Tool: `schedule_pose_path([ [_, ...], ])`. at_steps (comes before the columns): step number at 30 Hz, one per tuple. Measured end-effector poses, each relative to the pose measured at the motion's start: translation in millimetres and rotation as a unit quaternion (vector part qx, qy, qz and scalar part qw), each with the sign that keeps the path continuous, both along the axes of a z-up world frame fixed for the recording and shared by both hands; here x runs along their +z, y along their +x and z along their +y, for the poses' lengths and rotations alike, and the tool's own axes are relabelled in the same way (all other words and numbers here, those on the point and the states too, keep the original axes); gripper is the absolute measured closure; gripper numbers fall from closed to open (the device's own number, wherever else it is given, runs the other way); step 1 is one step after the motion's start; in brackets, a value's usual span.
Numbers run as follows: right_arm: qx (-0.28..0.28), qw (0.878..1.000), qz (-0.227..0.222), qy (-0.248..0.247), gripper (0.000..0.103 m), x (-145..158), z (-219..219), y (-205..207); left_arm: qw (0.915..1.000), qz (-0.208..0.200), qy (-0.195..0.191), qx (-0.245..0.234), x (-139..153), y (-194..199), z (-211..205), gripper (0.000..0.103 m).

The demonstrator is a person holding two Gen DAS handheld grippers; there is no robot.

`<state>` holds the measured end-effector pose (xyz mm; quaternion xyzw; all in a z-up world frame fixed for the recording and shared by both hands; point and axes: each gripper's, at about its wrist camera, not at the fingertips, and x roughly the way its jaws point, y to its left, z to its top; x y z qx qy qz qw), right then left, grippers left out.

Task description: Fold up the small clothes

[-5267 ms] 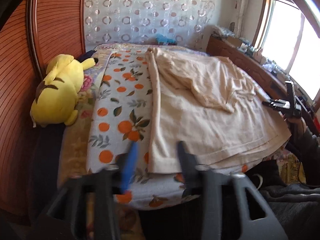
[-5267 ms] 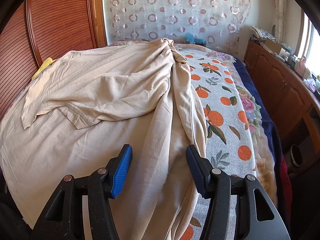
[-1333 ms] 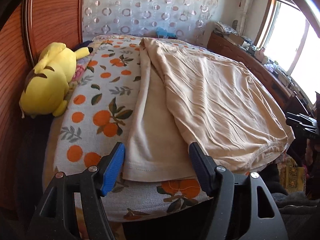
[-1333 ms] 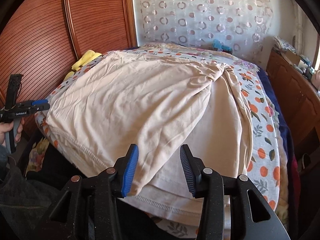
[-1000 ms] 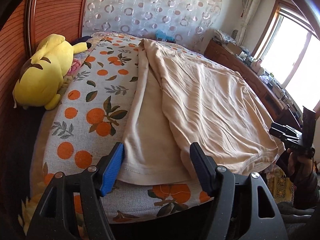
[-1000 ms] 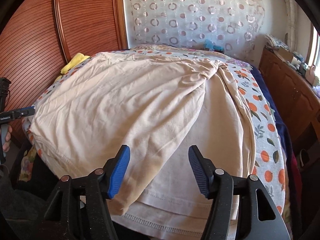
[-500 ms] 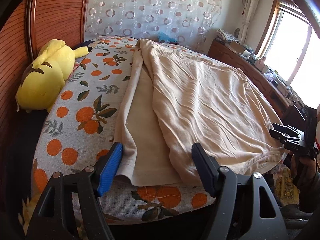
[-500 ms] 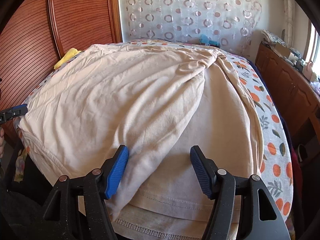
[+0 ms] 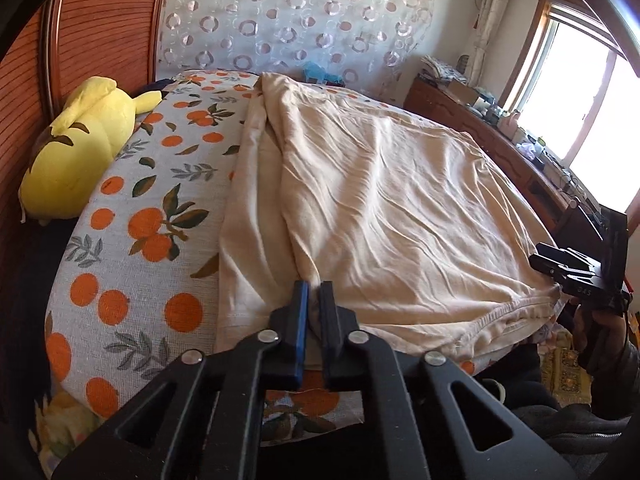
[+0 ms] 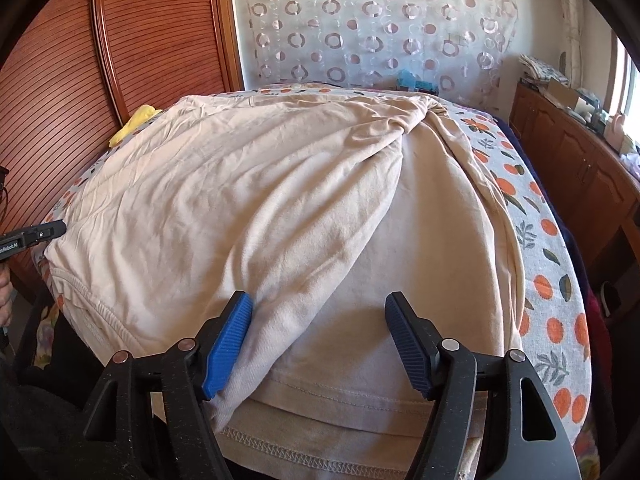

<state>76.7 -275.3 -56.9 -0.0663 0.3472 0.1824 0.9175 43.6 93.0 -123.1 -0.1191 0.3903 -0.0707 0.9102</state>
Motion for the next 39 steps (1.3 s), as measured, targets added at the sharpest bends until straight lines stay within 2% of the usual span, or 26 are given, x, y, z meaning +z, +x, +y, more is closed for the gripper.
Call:
schedule_pose_path([
  [3, -0.005, 1.000, -0.002, 0.009, 0.032, 2.5, -8.3, -2.2, 0.9995, -0.018, -0.018, -0.019, 15.8, 1.3, -9.5, 0.099],
  [6, -0.014, 1.000, -0.009, 0.019, 0.032, 8.3, -19.5, -5.6, 0.9978, -0.040, -0.015, -0.051, 38.4, 7.5, -28.4, 0.099],
  [10, -0.023, 0.999, -0.020, 0.035, 0.032, 14.7, -35.4, -10.8, 0.9958, -0.053, 0.017, -0.073, 58.8, 14.4, -49.9, 0.099],
  [12, -0.028, 0.999, -0.022, 0.039, 0.032, 15.5, -41.6, -12.2, 0.9967, -0.040, 0.027, -0.065, 58.2, 16.2, -46.9, 0.099],
  [15, -0.025, 0.998, -0.021, 0.045, 0.031, 13.4, -46.4, -14.2, 0.9973, -0.015, 0.066, -0.029, 47.1, 14.9, -33.8, 0.099],
  [17, -0.019, 0.999, -0.018, 0.045, 0.031, 9.5, -44.1, -14.8, 0.9977, 0.006, 0.067, -0.011, 36.0, 13.8, -19.9, 0.099],
  [18, -0.017, 0.999, -0.016, 0.044, 0.031, 7.8, -40.8, -15.6, 0.9974, 0.017, 0.069, -0.005, 30.5, 14.5, -15.5, 0.097],
  [21, -0.008, 0.999, -0.013, 0.043, 0.031, 5.2, -33.0, -13.2, 0.9952, 0.032, 0.090, 0.020, 17.9, 12.2, -4.6, 0.059],
  [25, 0.002, 0.999, -0.012, 0.040, 0.031, 3.0, -26.0, -12.6, 0.9923, 0.045, 0.106, 0.044, 3.5, 8.5, 3.5, 0.057],
  [26, 0.003, 0.999, -0.011, 0.039, 0.031, 3.3, -26.8, -10.7, 0.9923, 0.037, 0.109, 0.044, 2.5, 6.3, 4.0, 0.056],
  [29, 0.006, 0.999, -0.012, 0.036, 0.031, 3.0, -26.6, -10.7, 0.9913, 0.032, 0.117, 0.052, -0.3, 5.9, 6.2, 0.046],
  [36, 0.005, 0.999, -0.009, 0.037, 0.031, -0.3, -25.3, -12.4, 0.9925, 0.024, 0.089, 0.081, -1.1, -2.9, 27.2, 0.045],
  [39, 0.004, 0.999, -0.009, 0.037, 0.031, -2.1, -25.3, -11.6, 0.9948, 0.019, 0.061, 0.079, -0.3, -5.1, 29.0, 0.045],
])
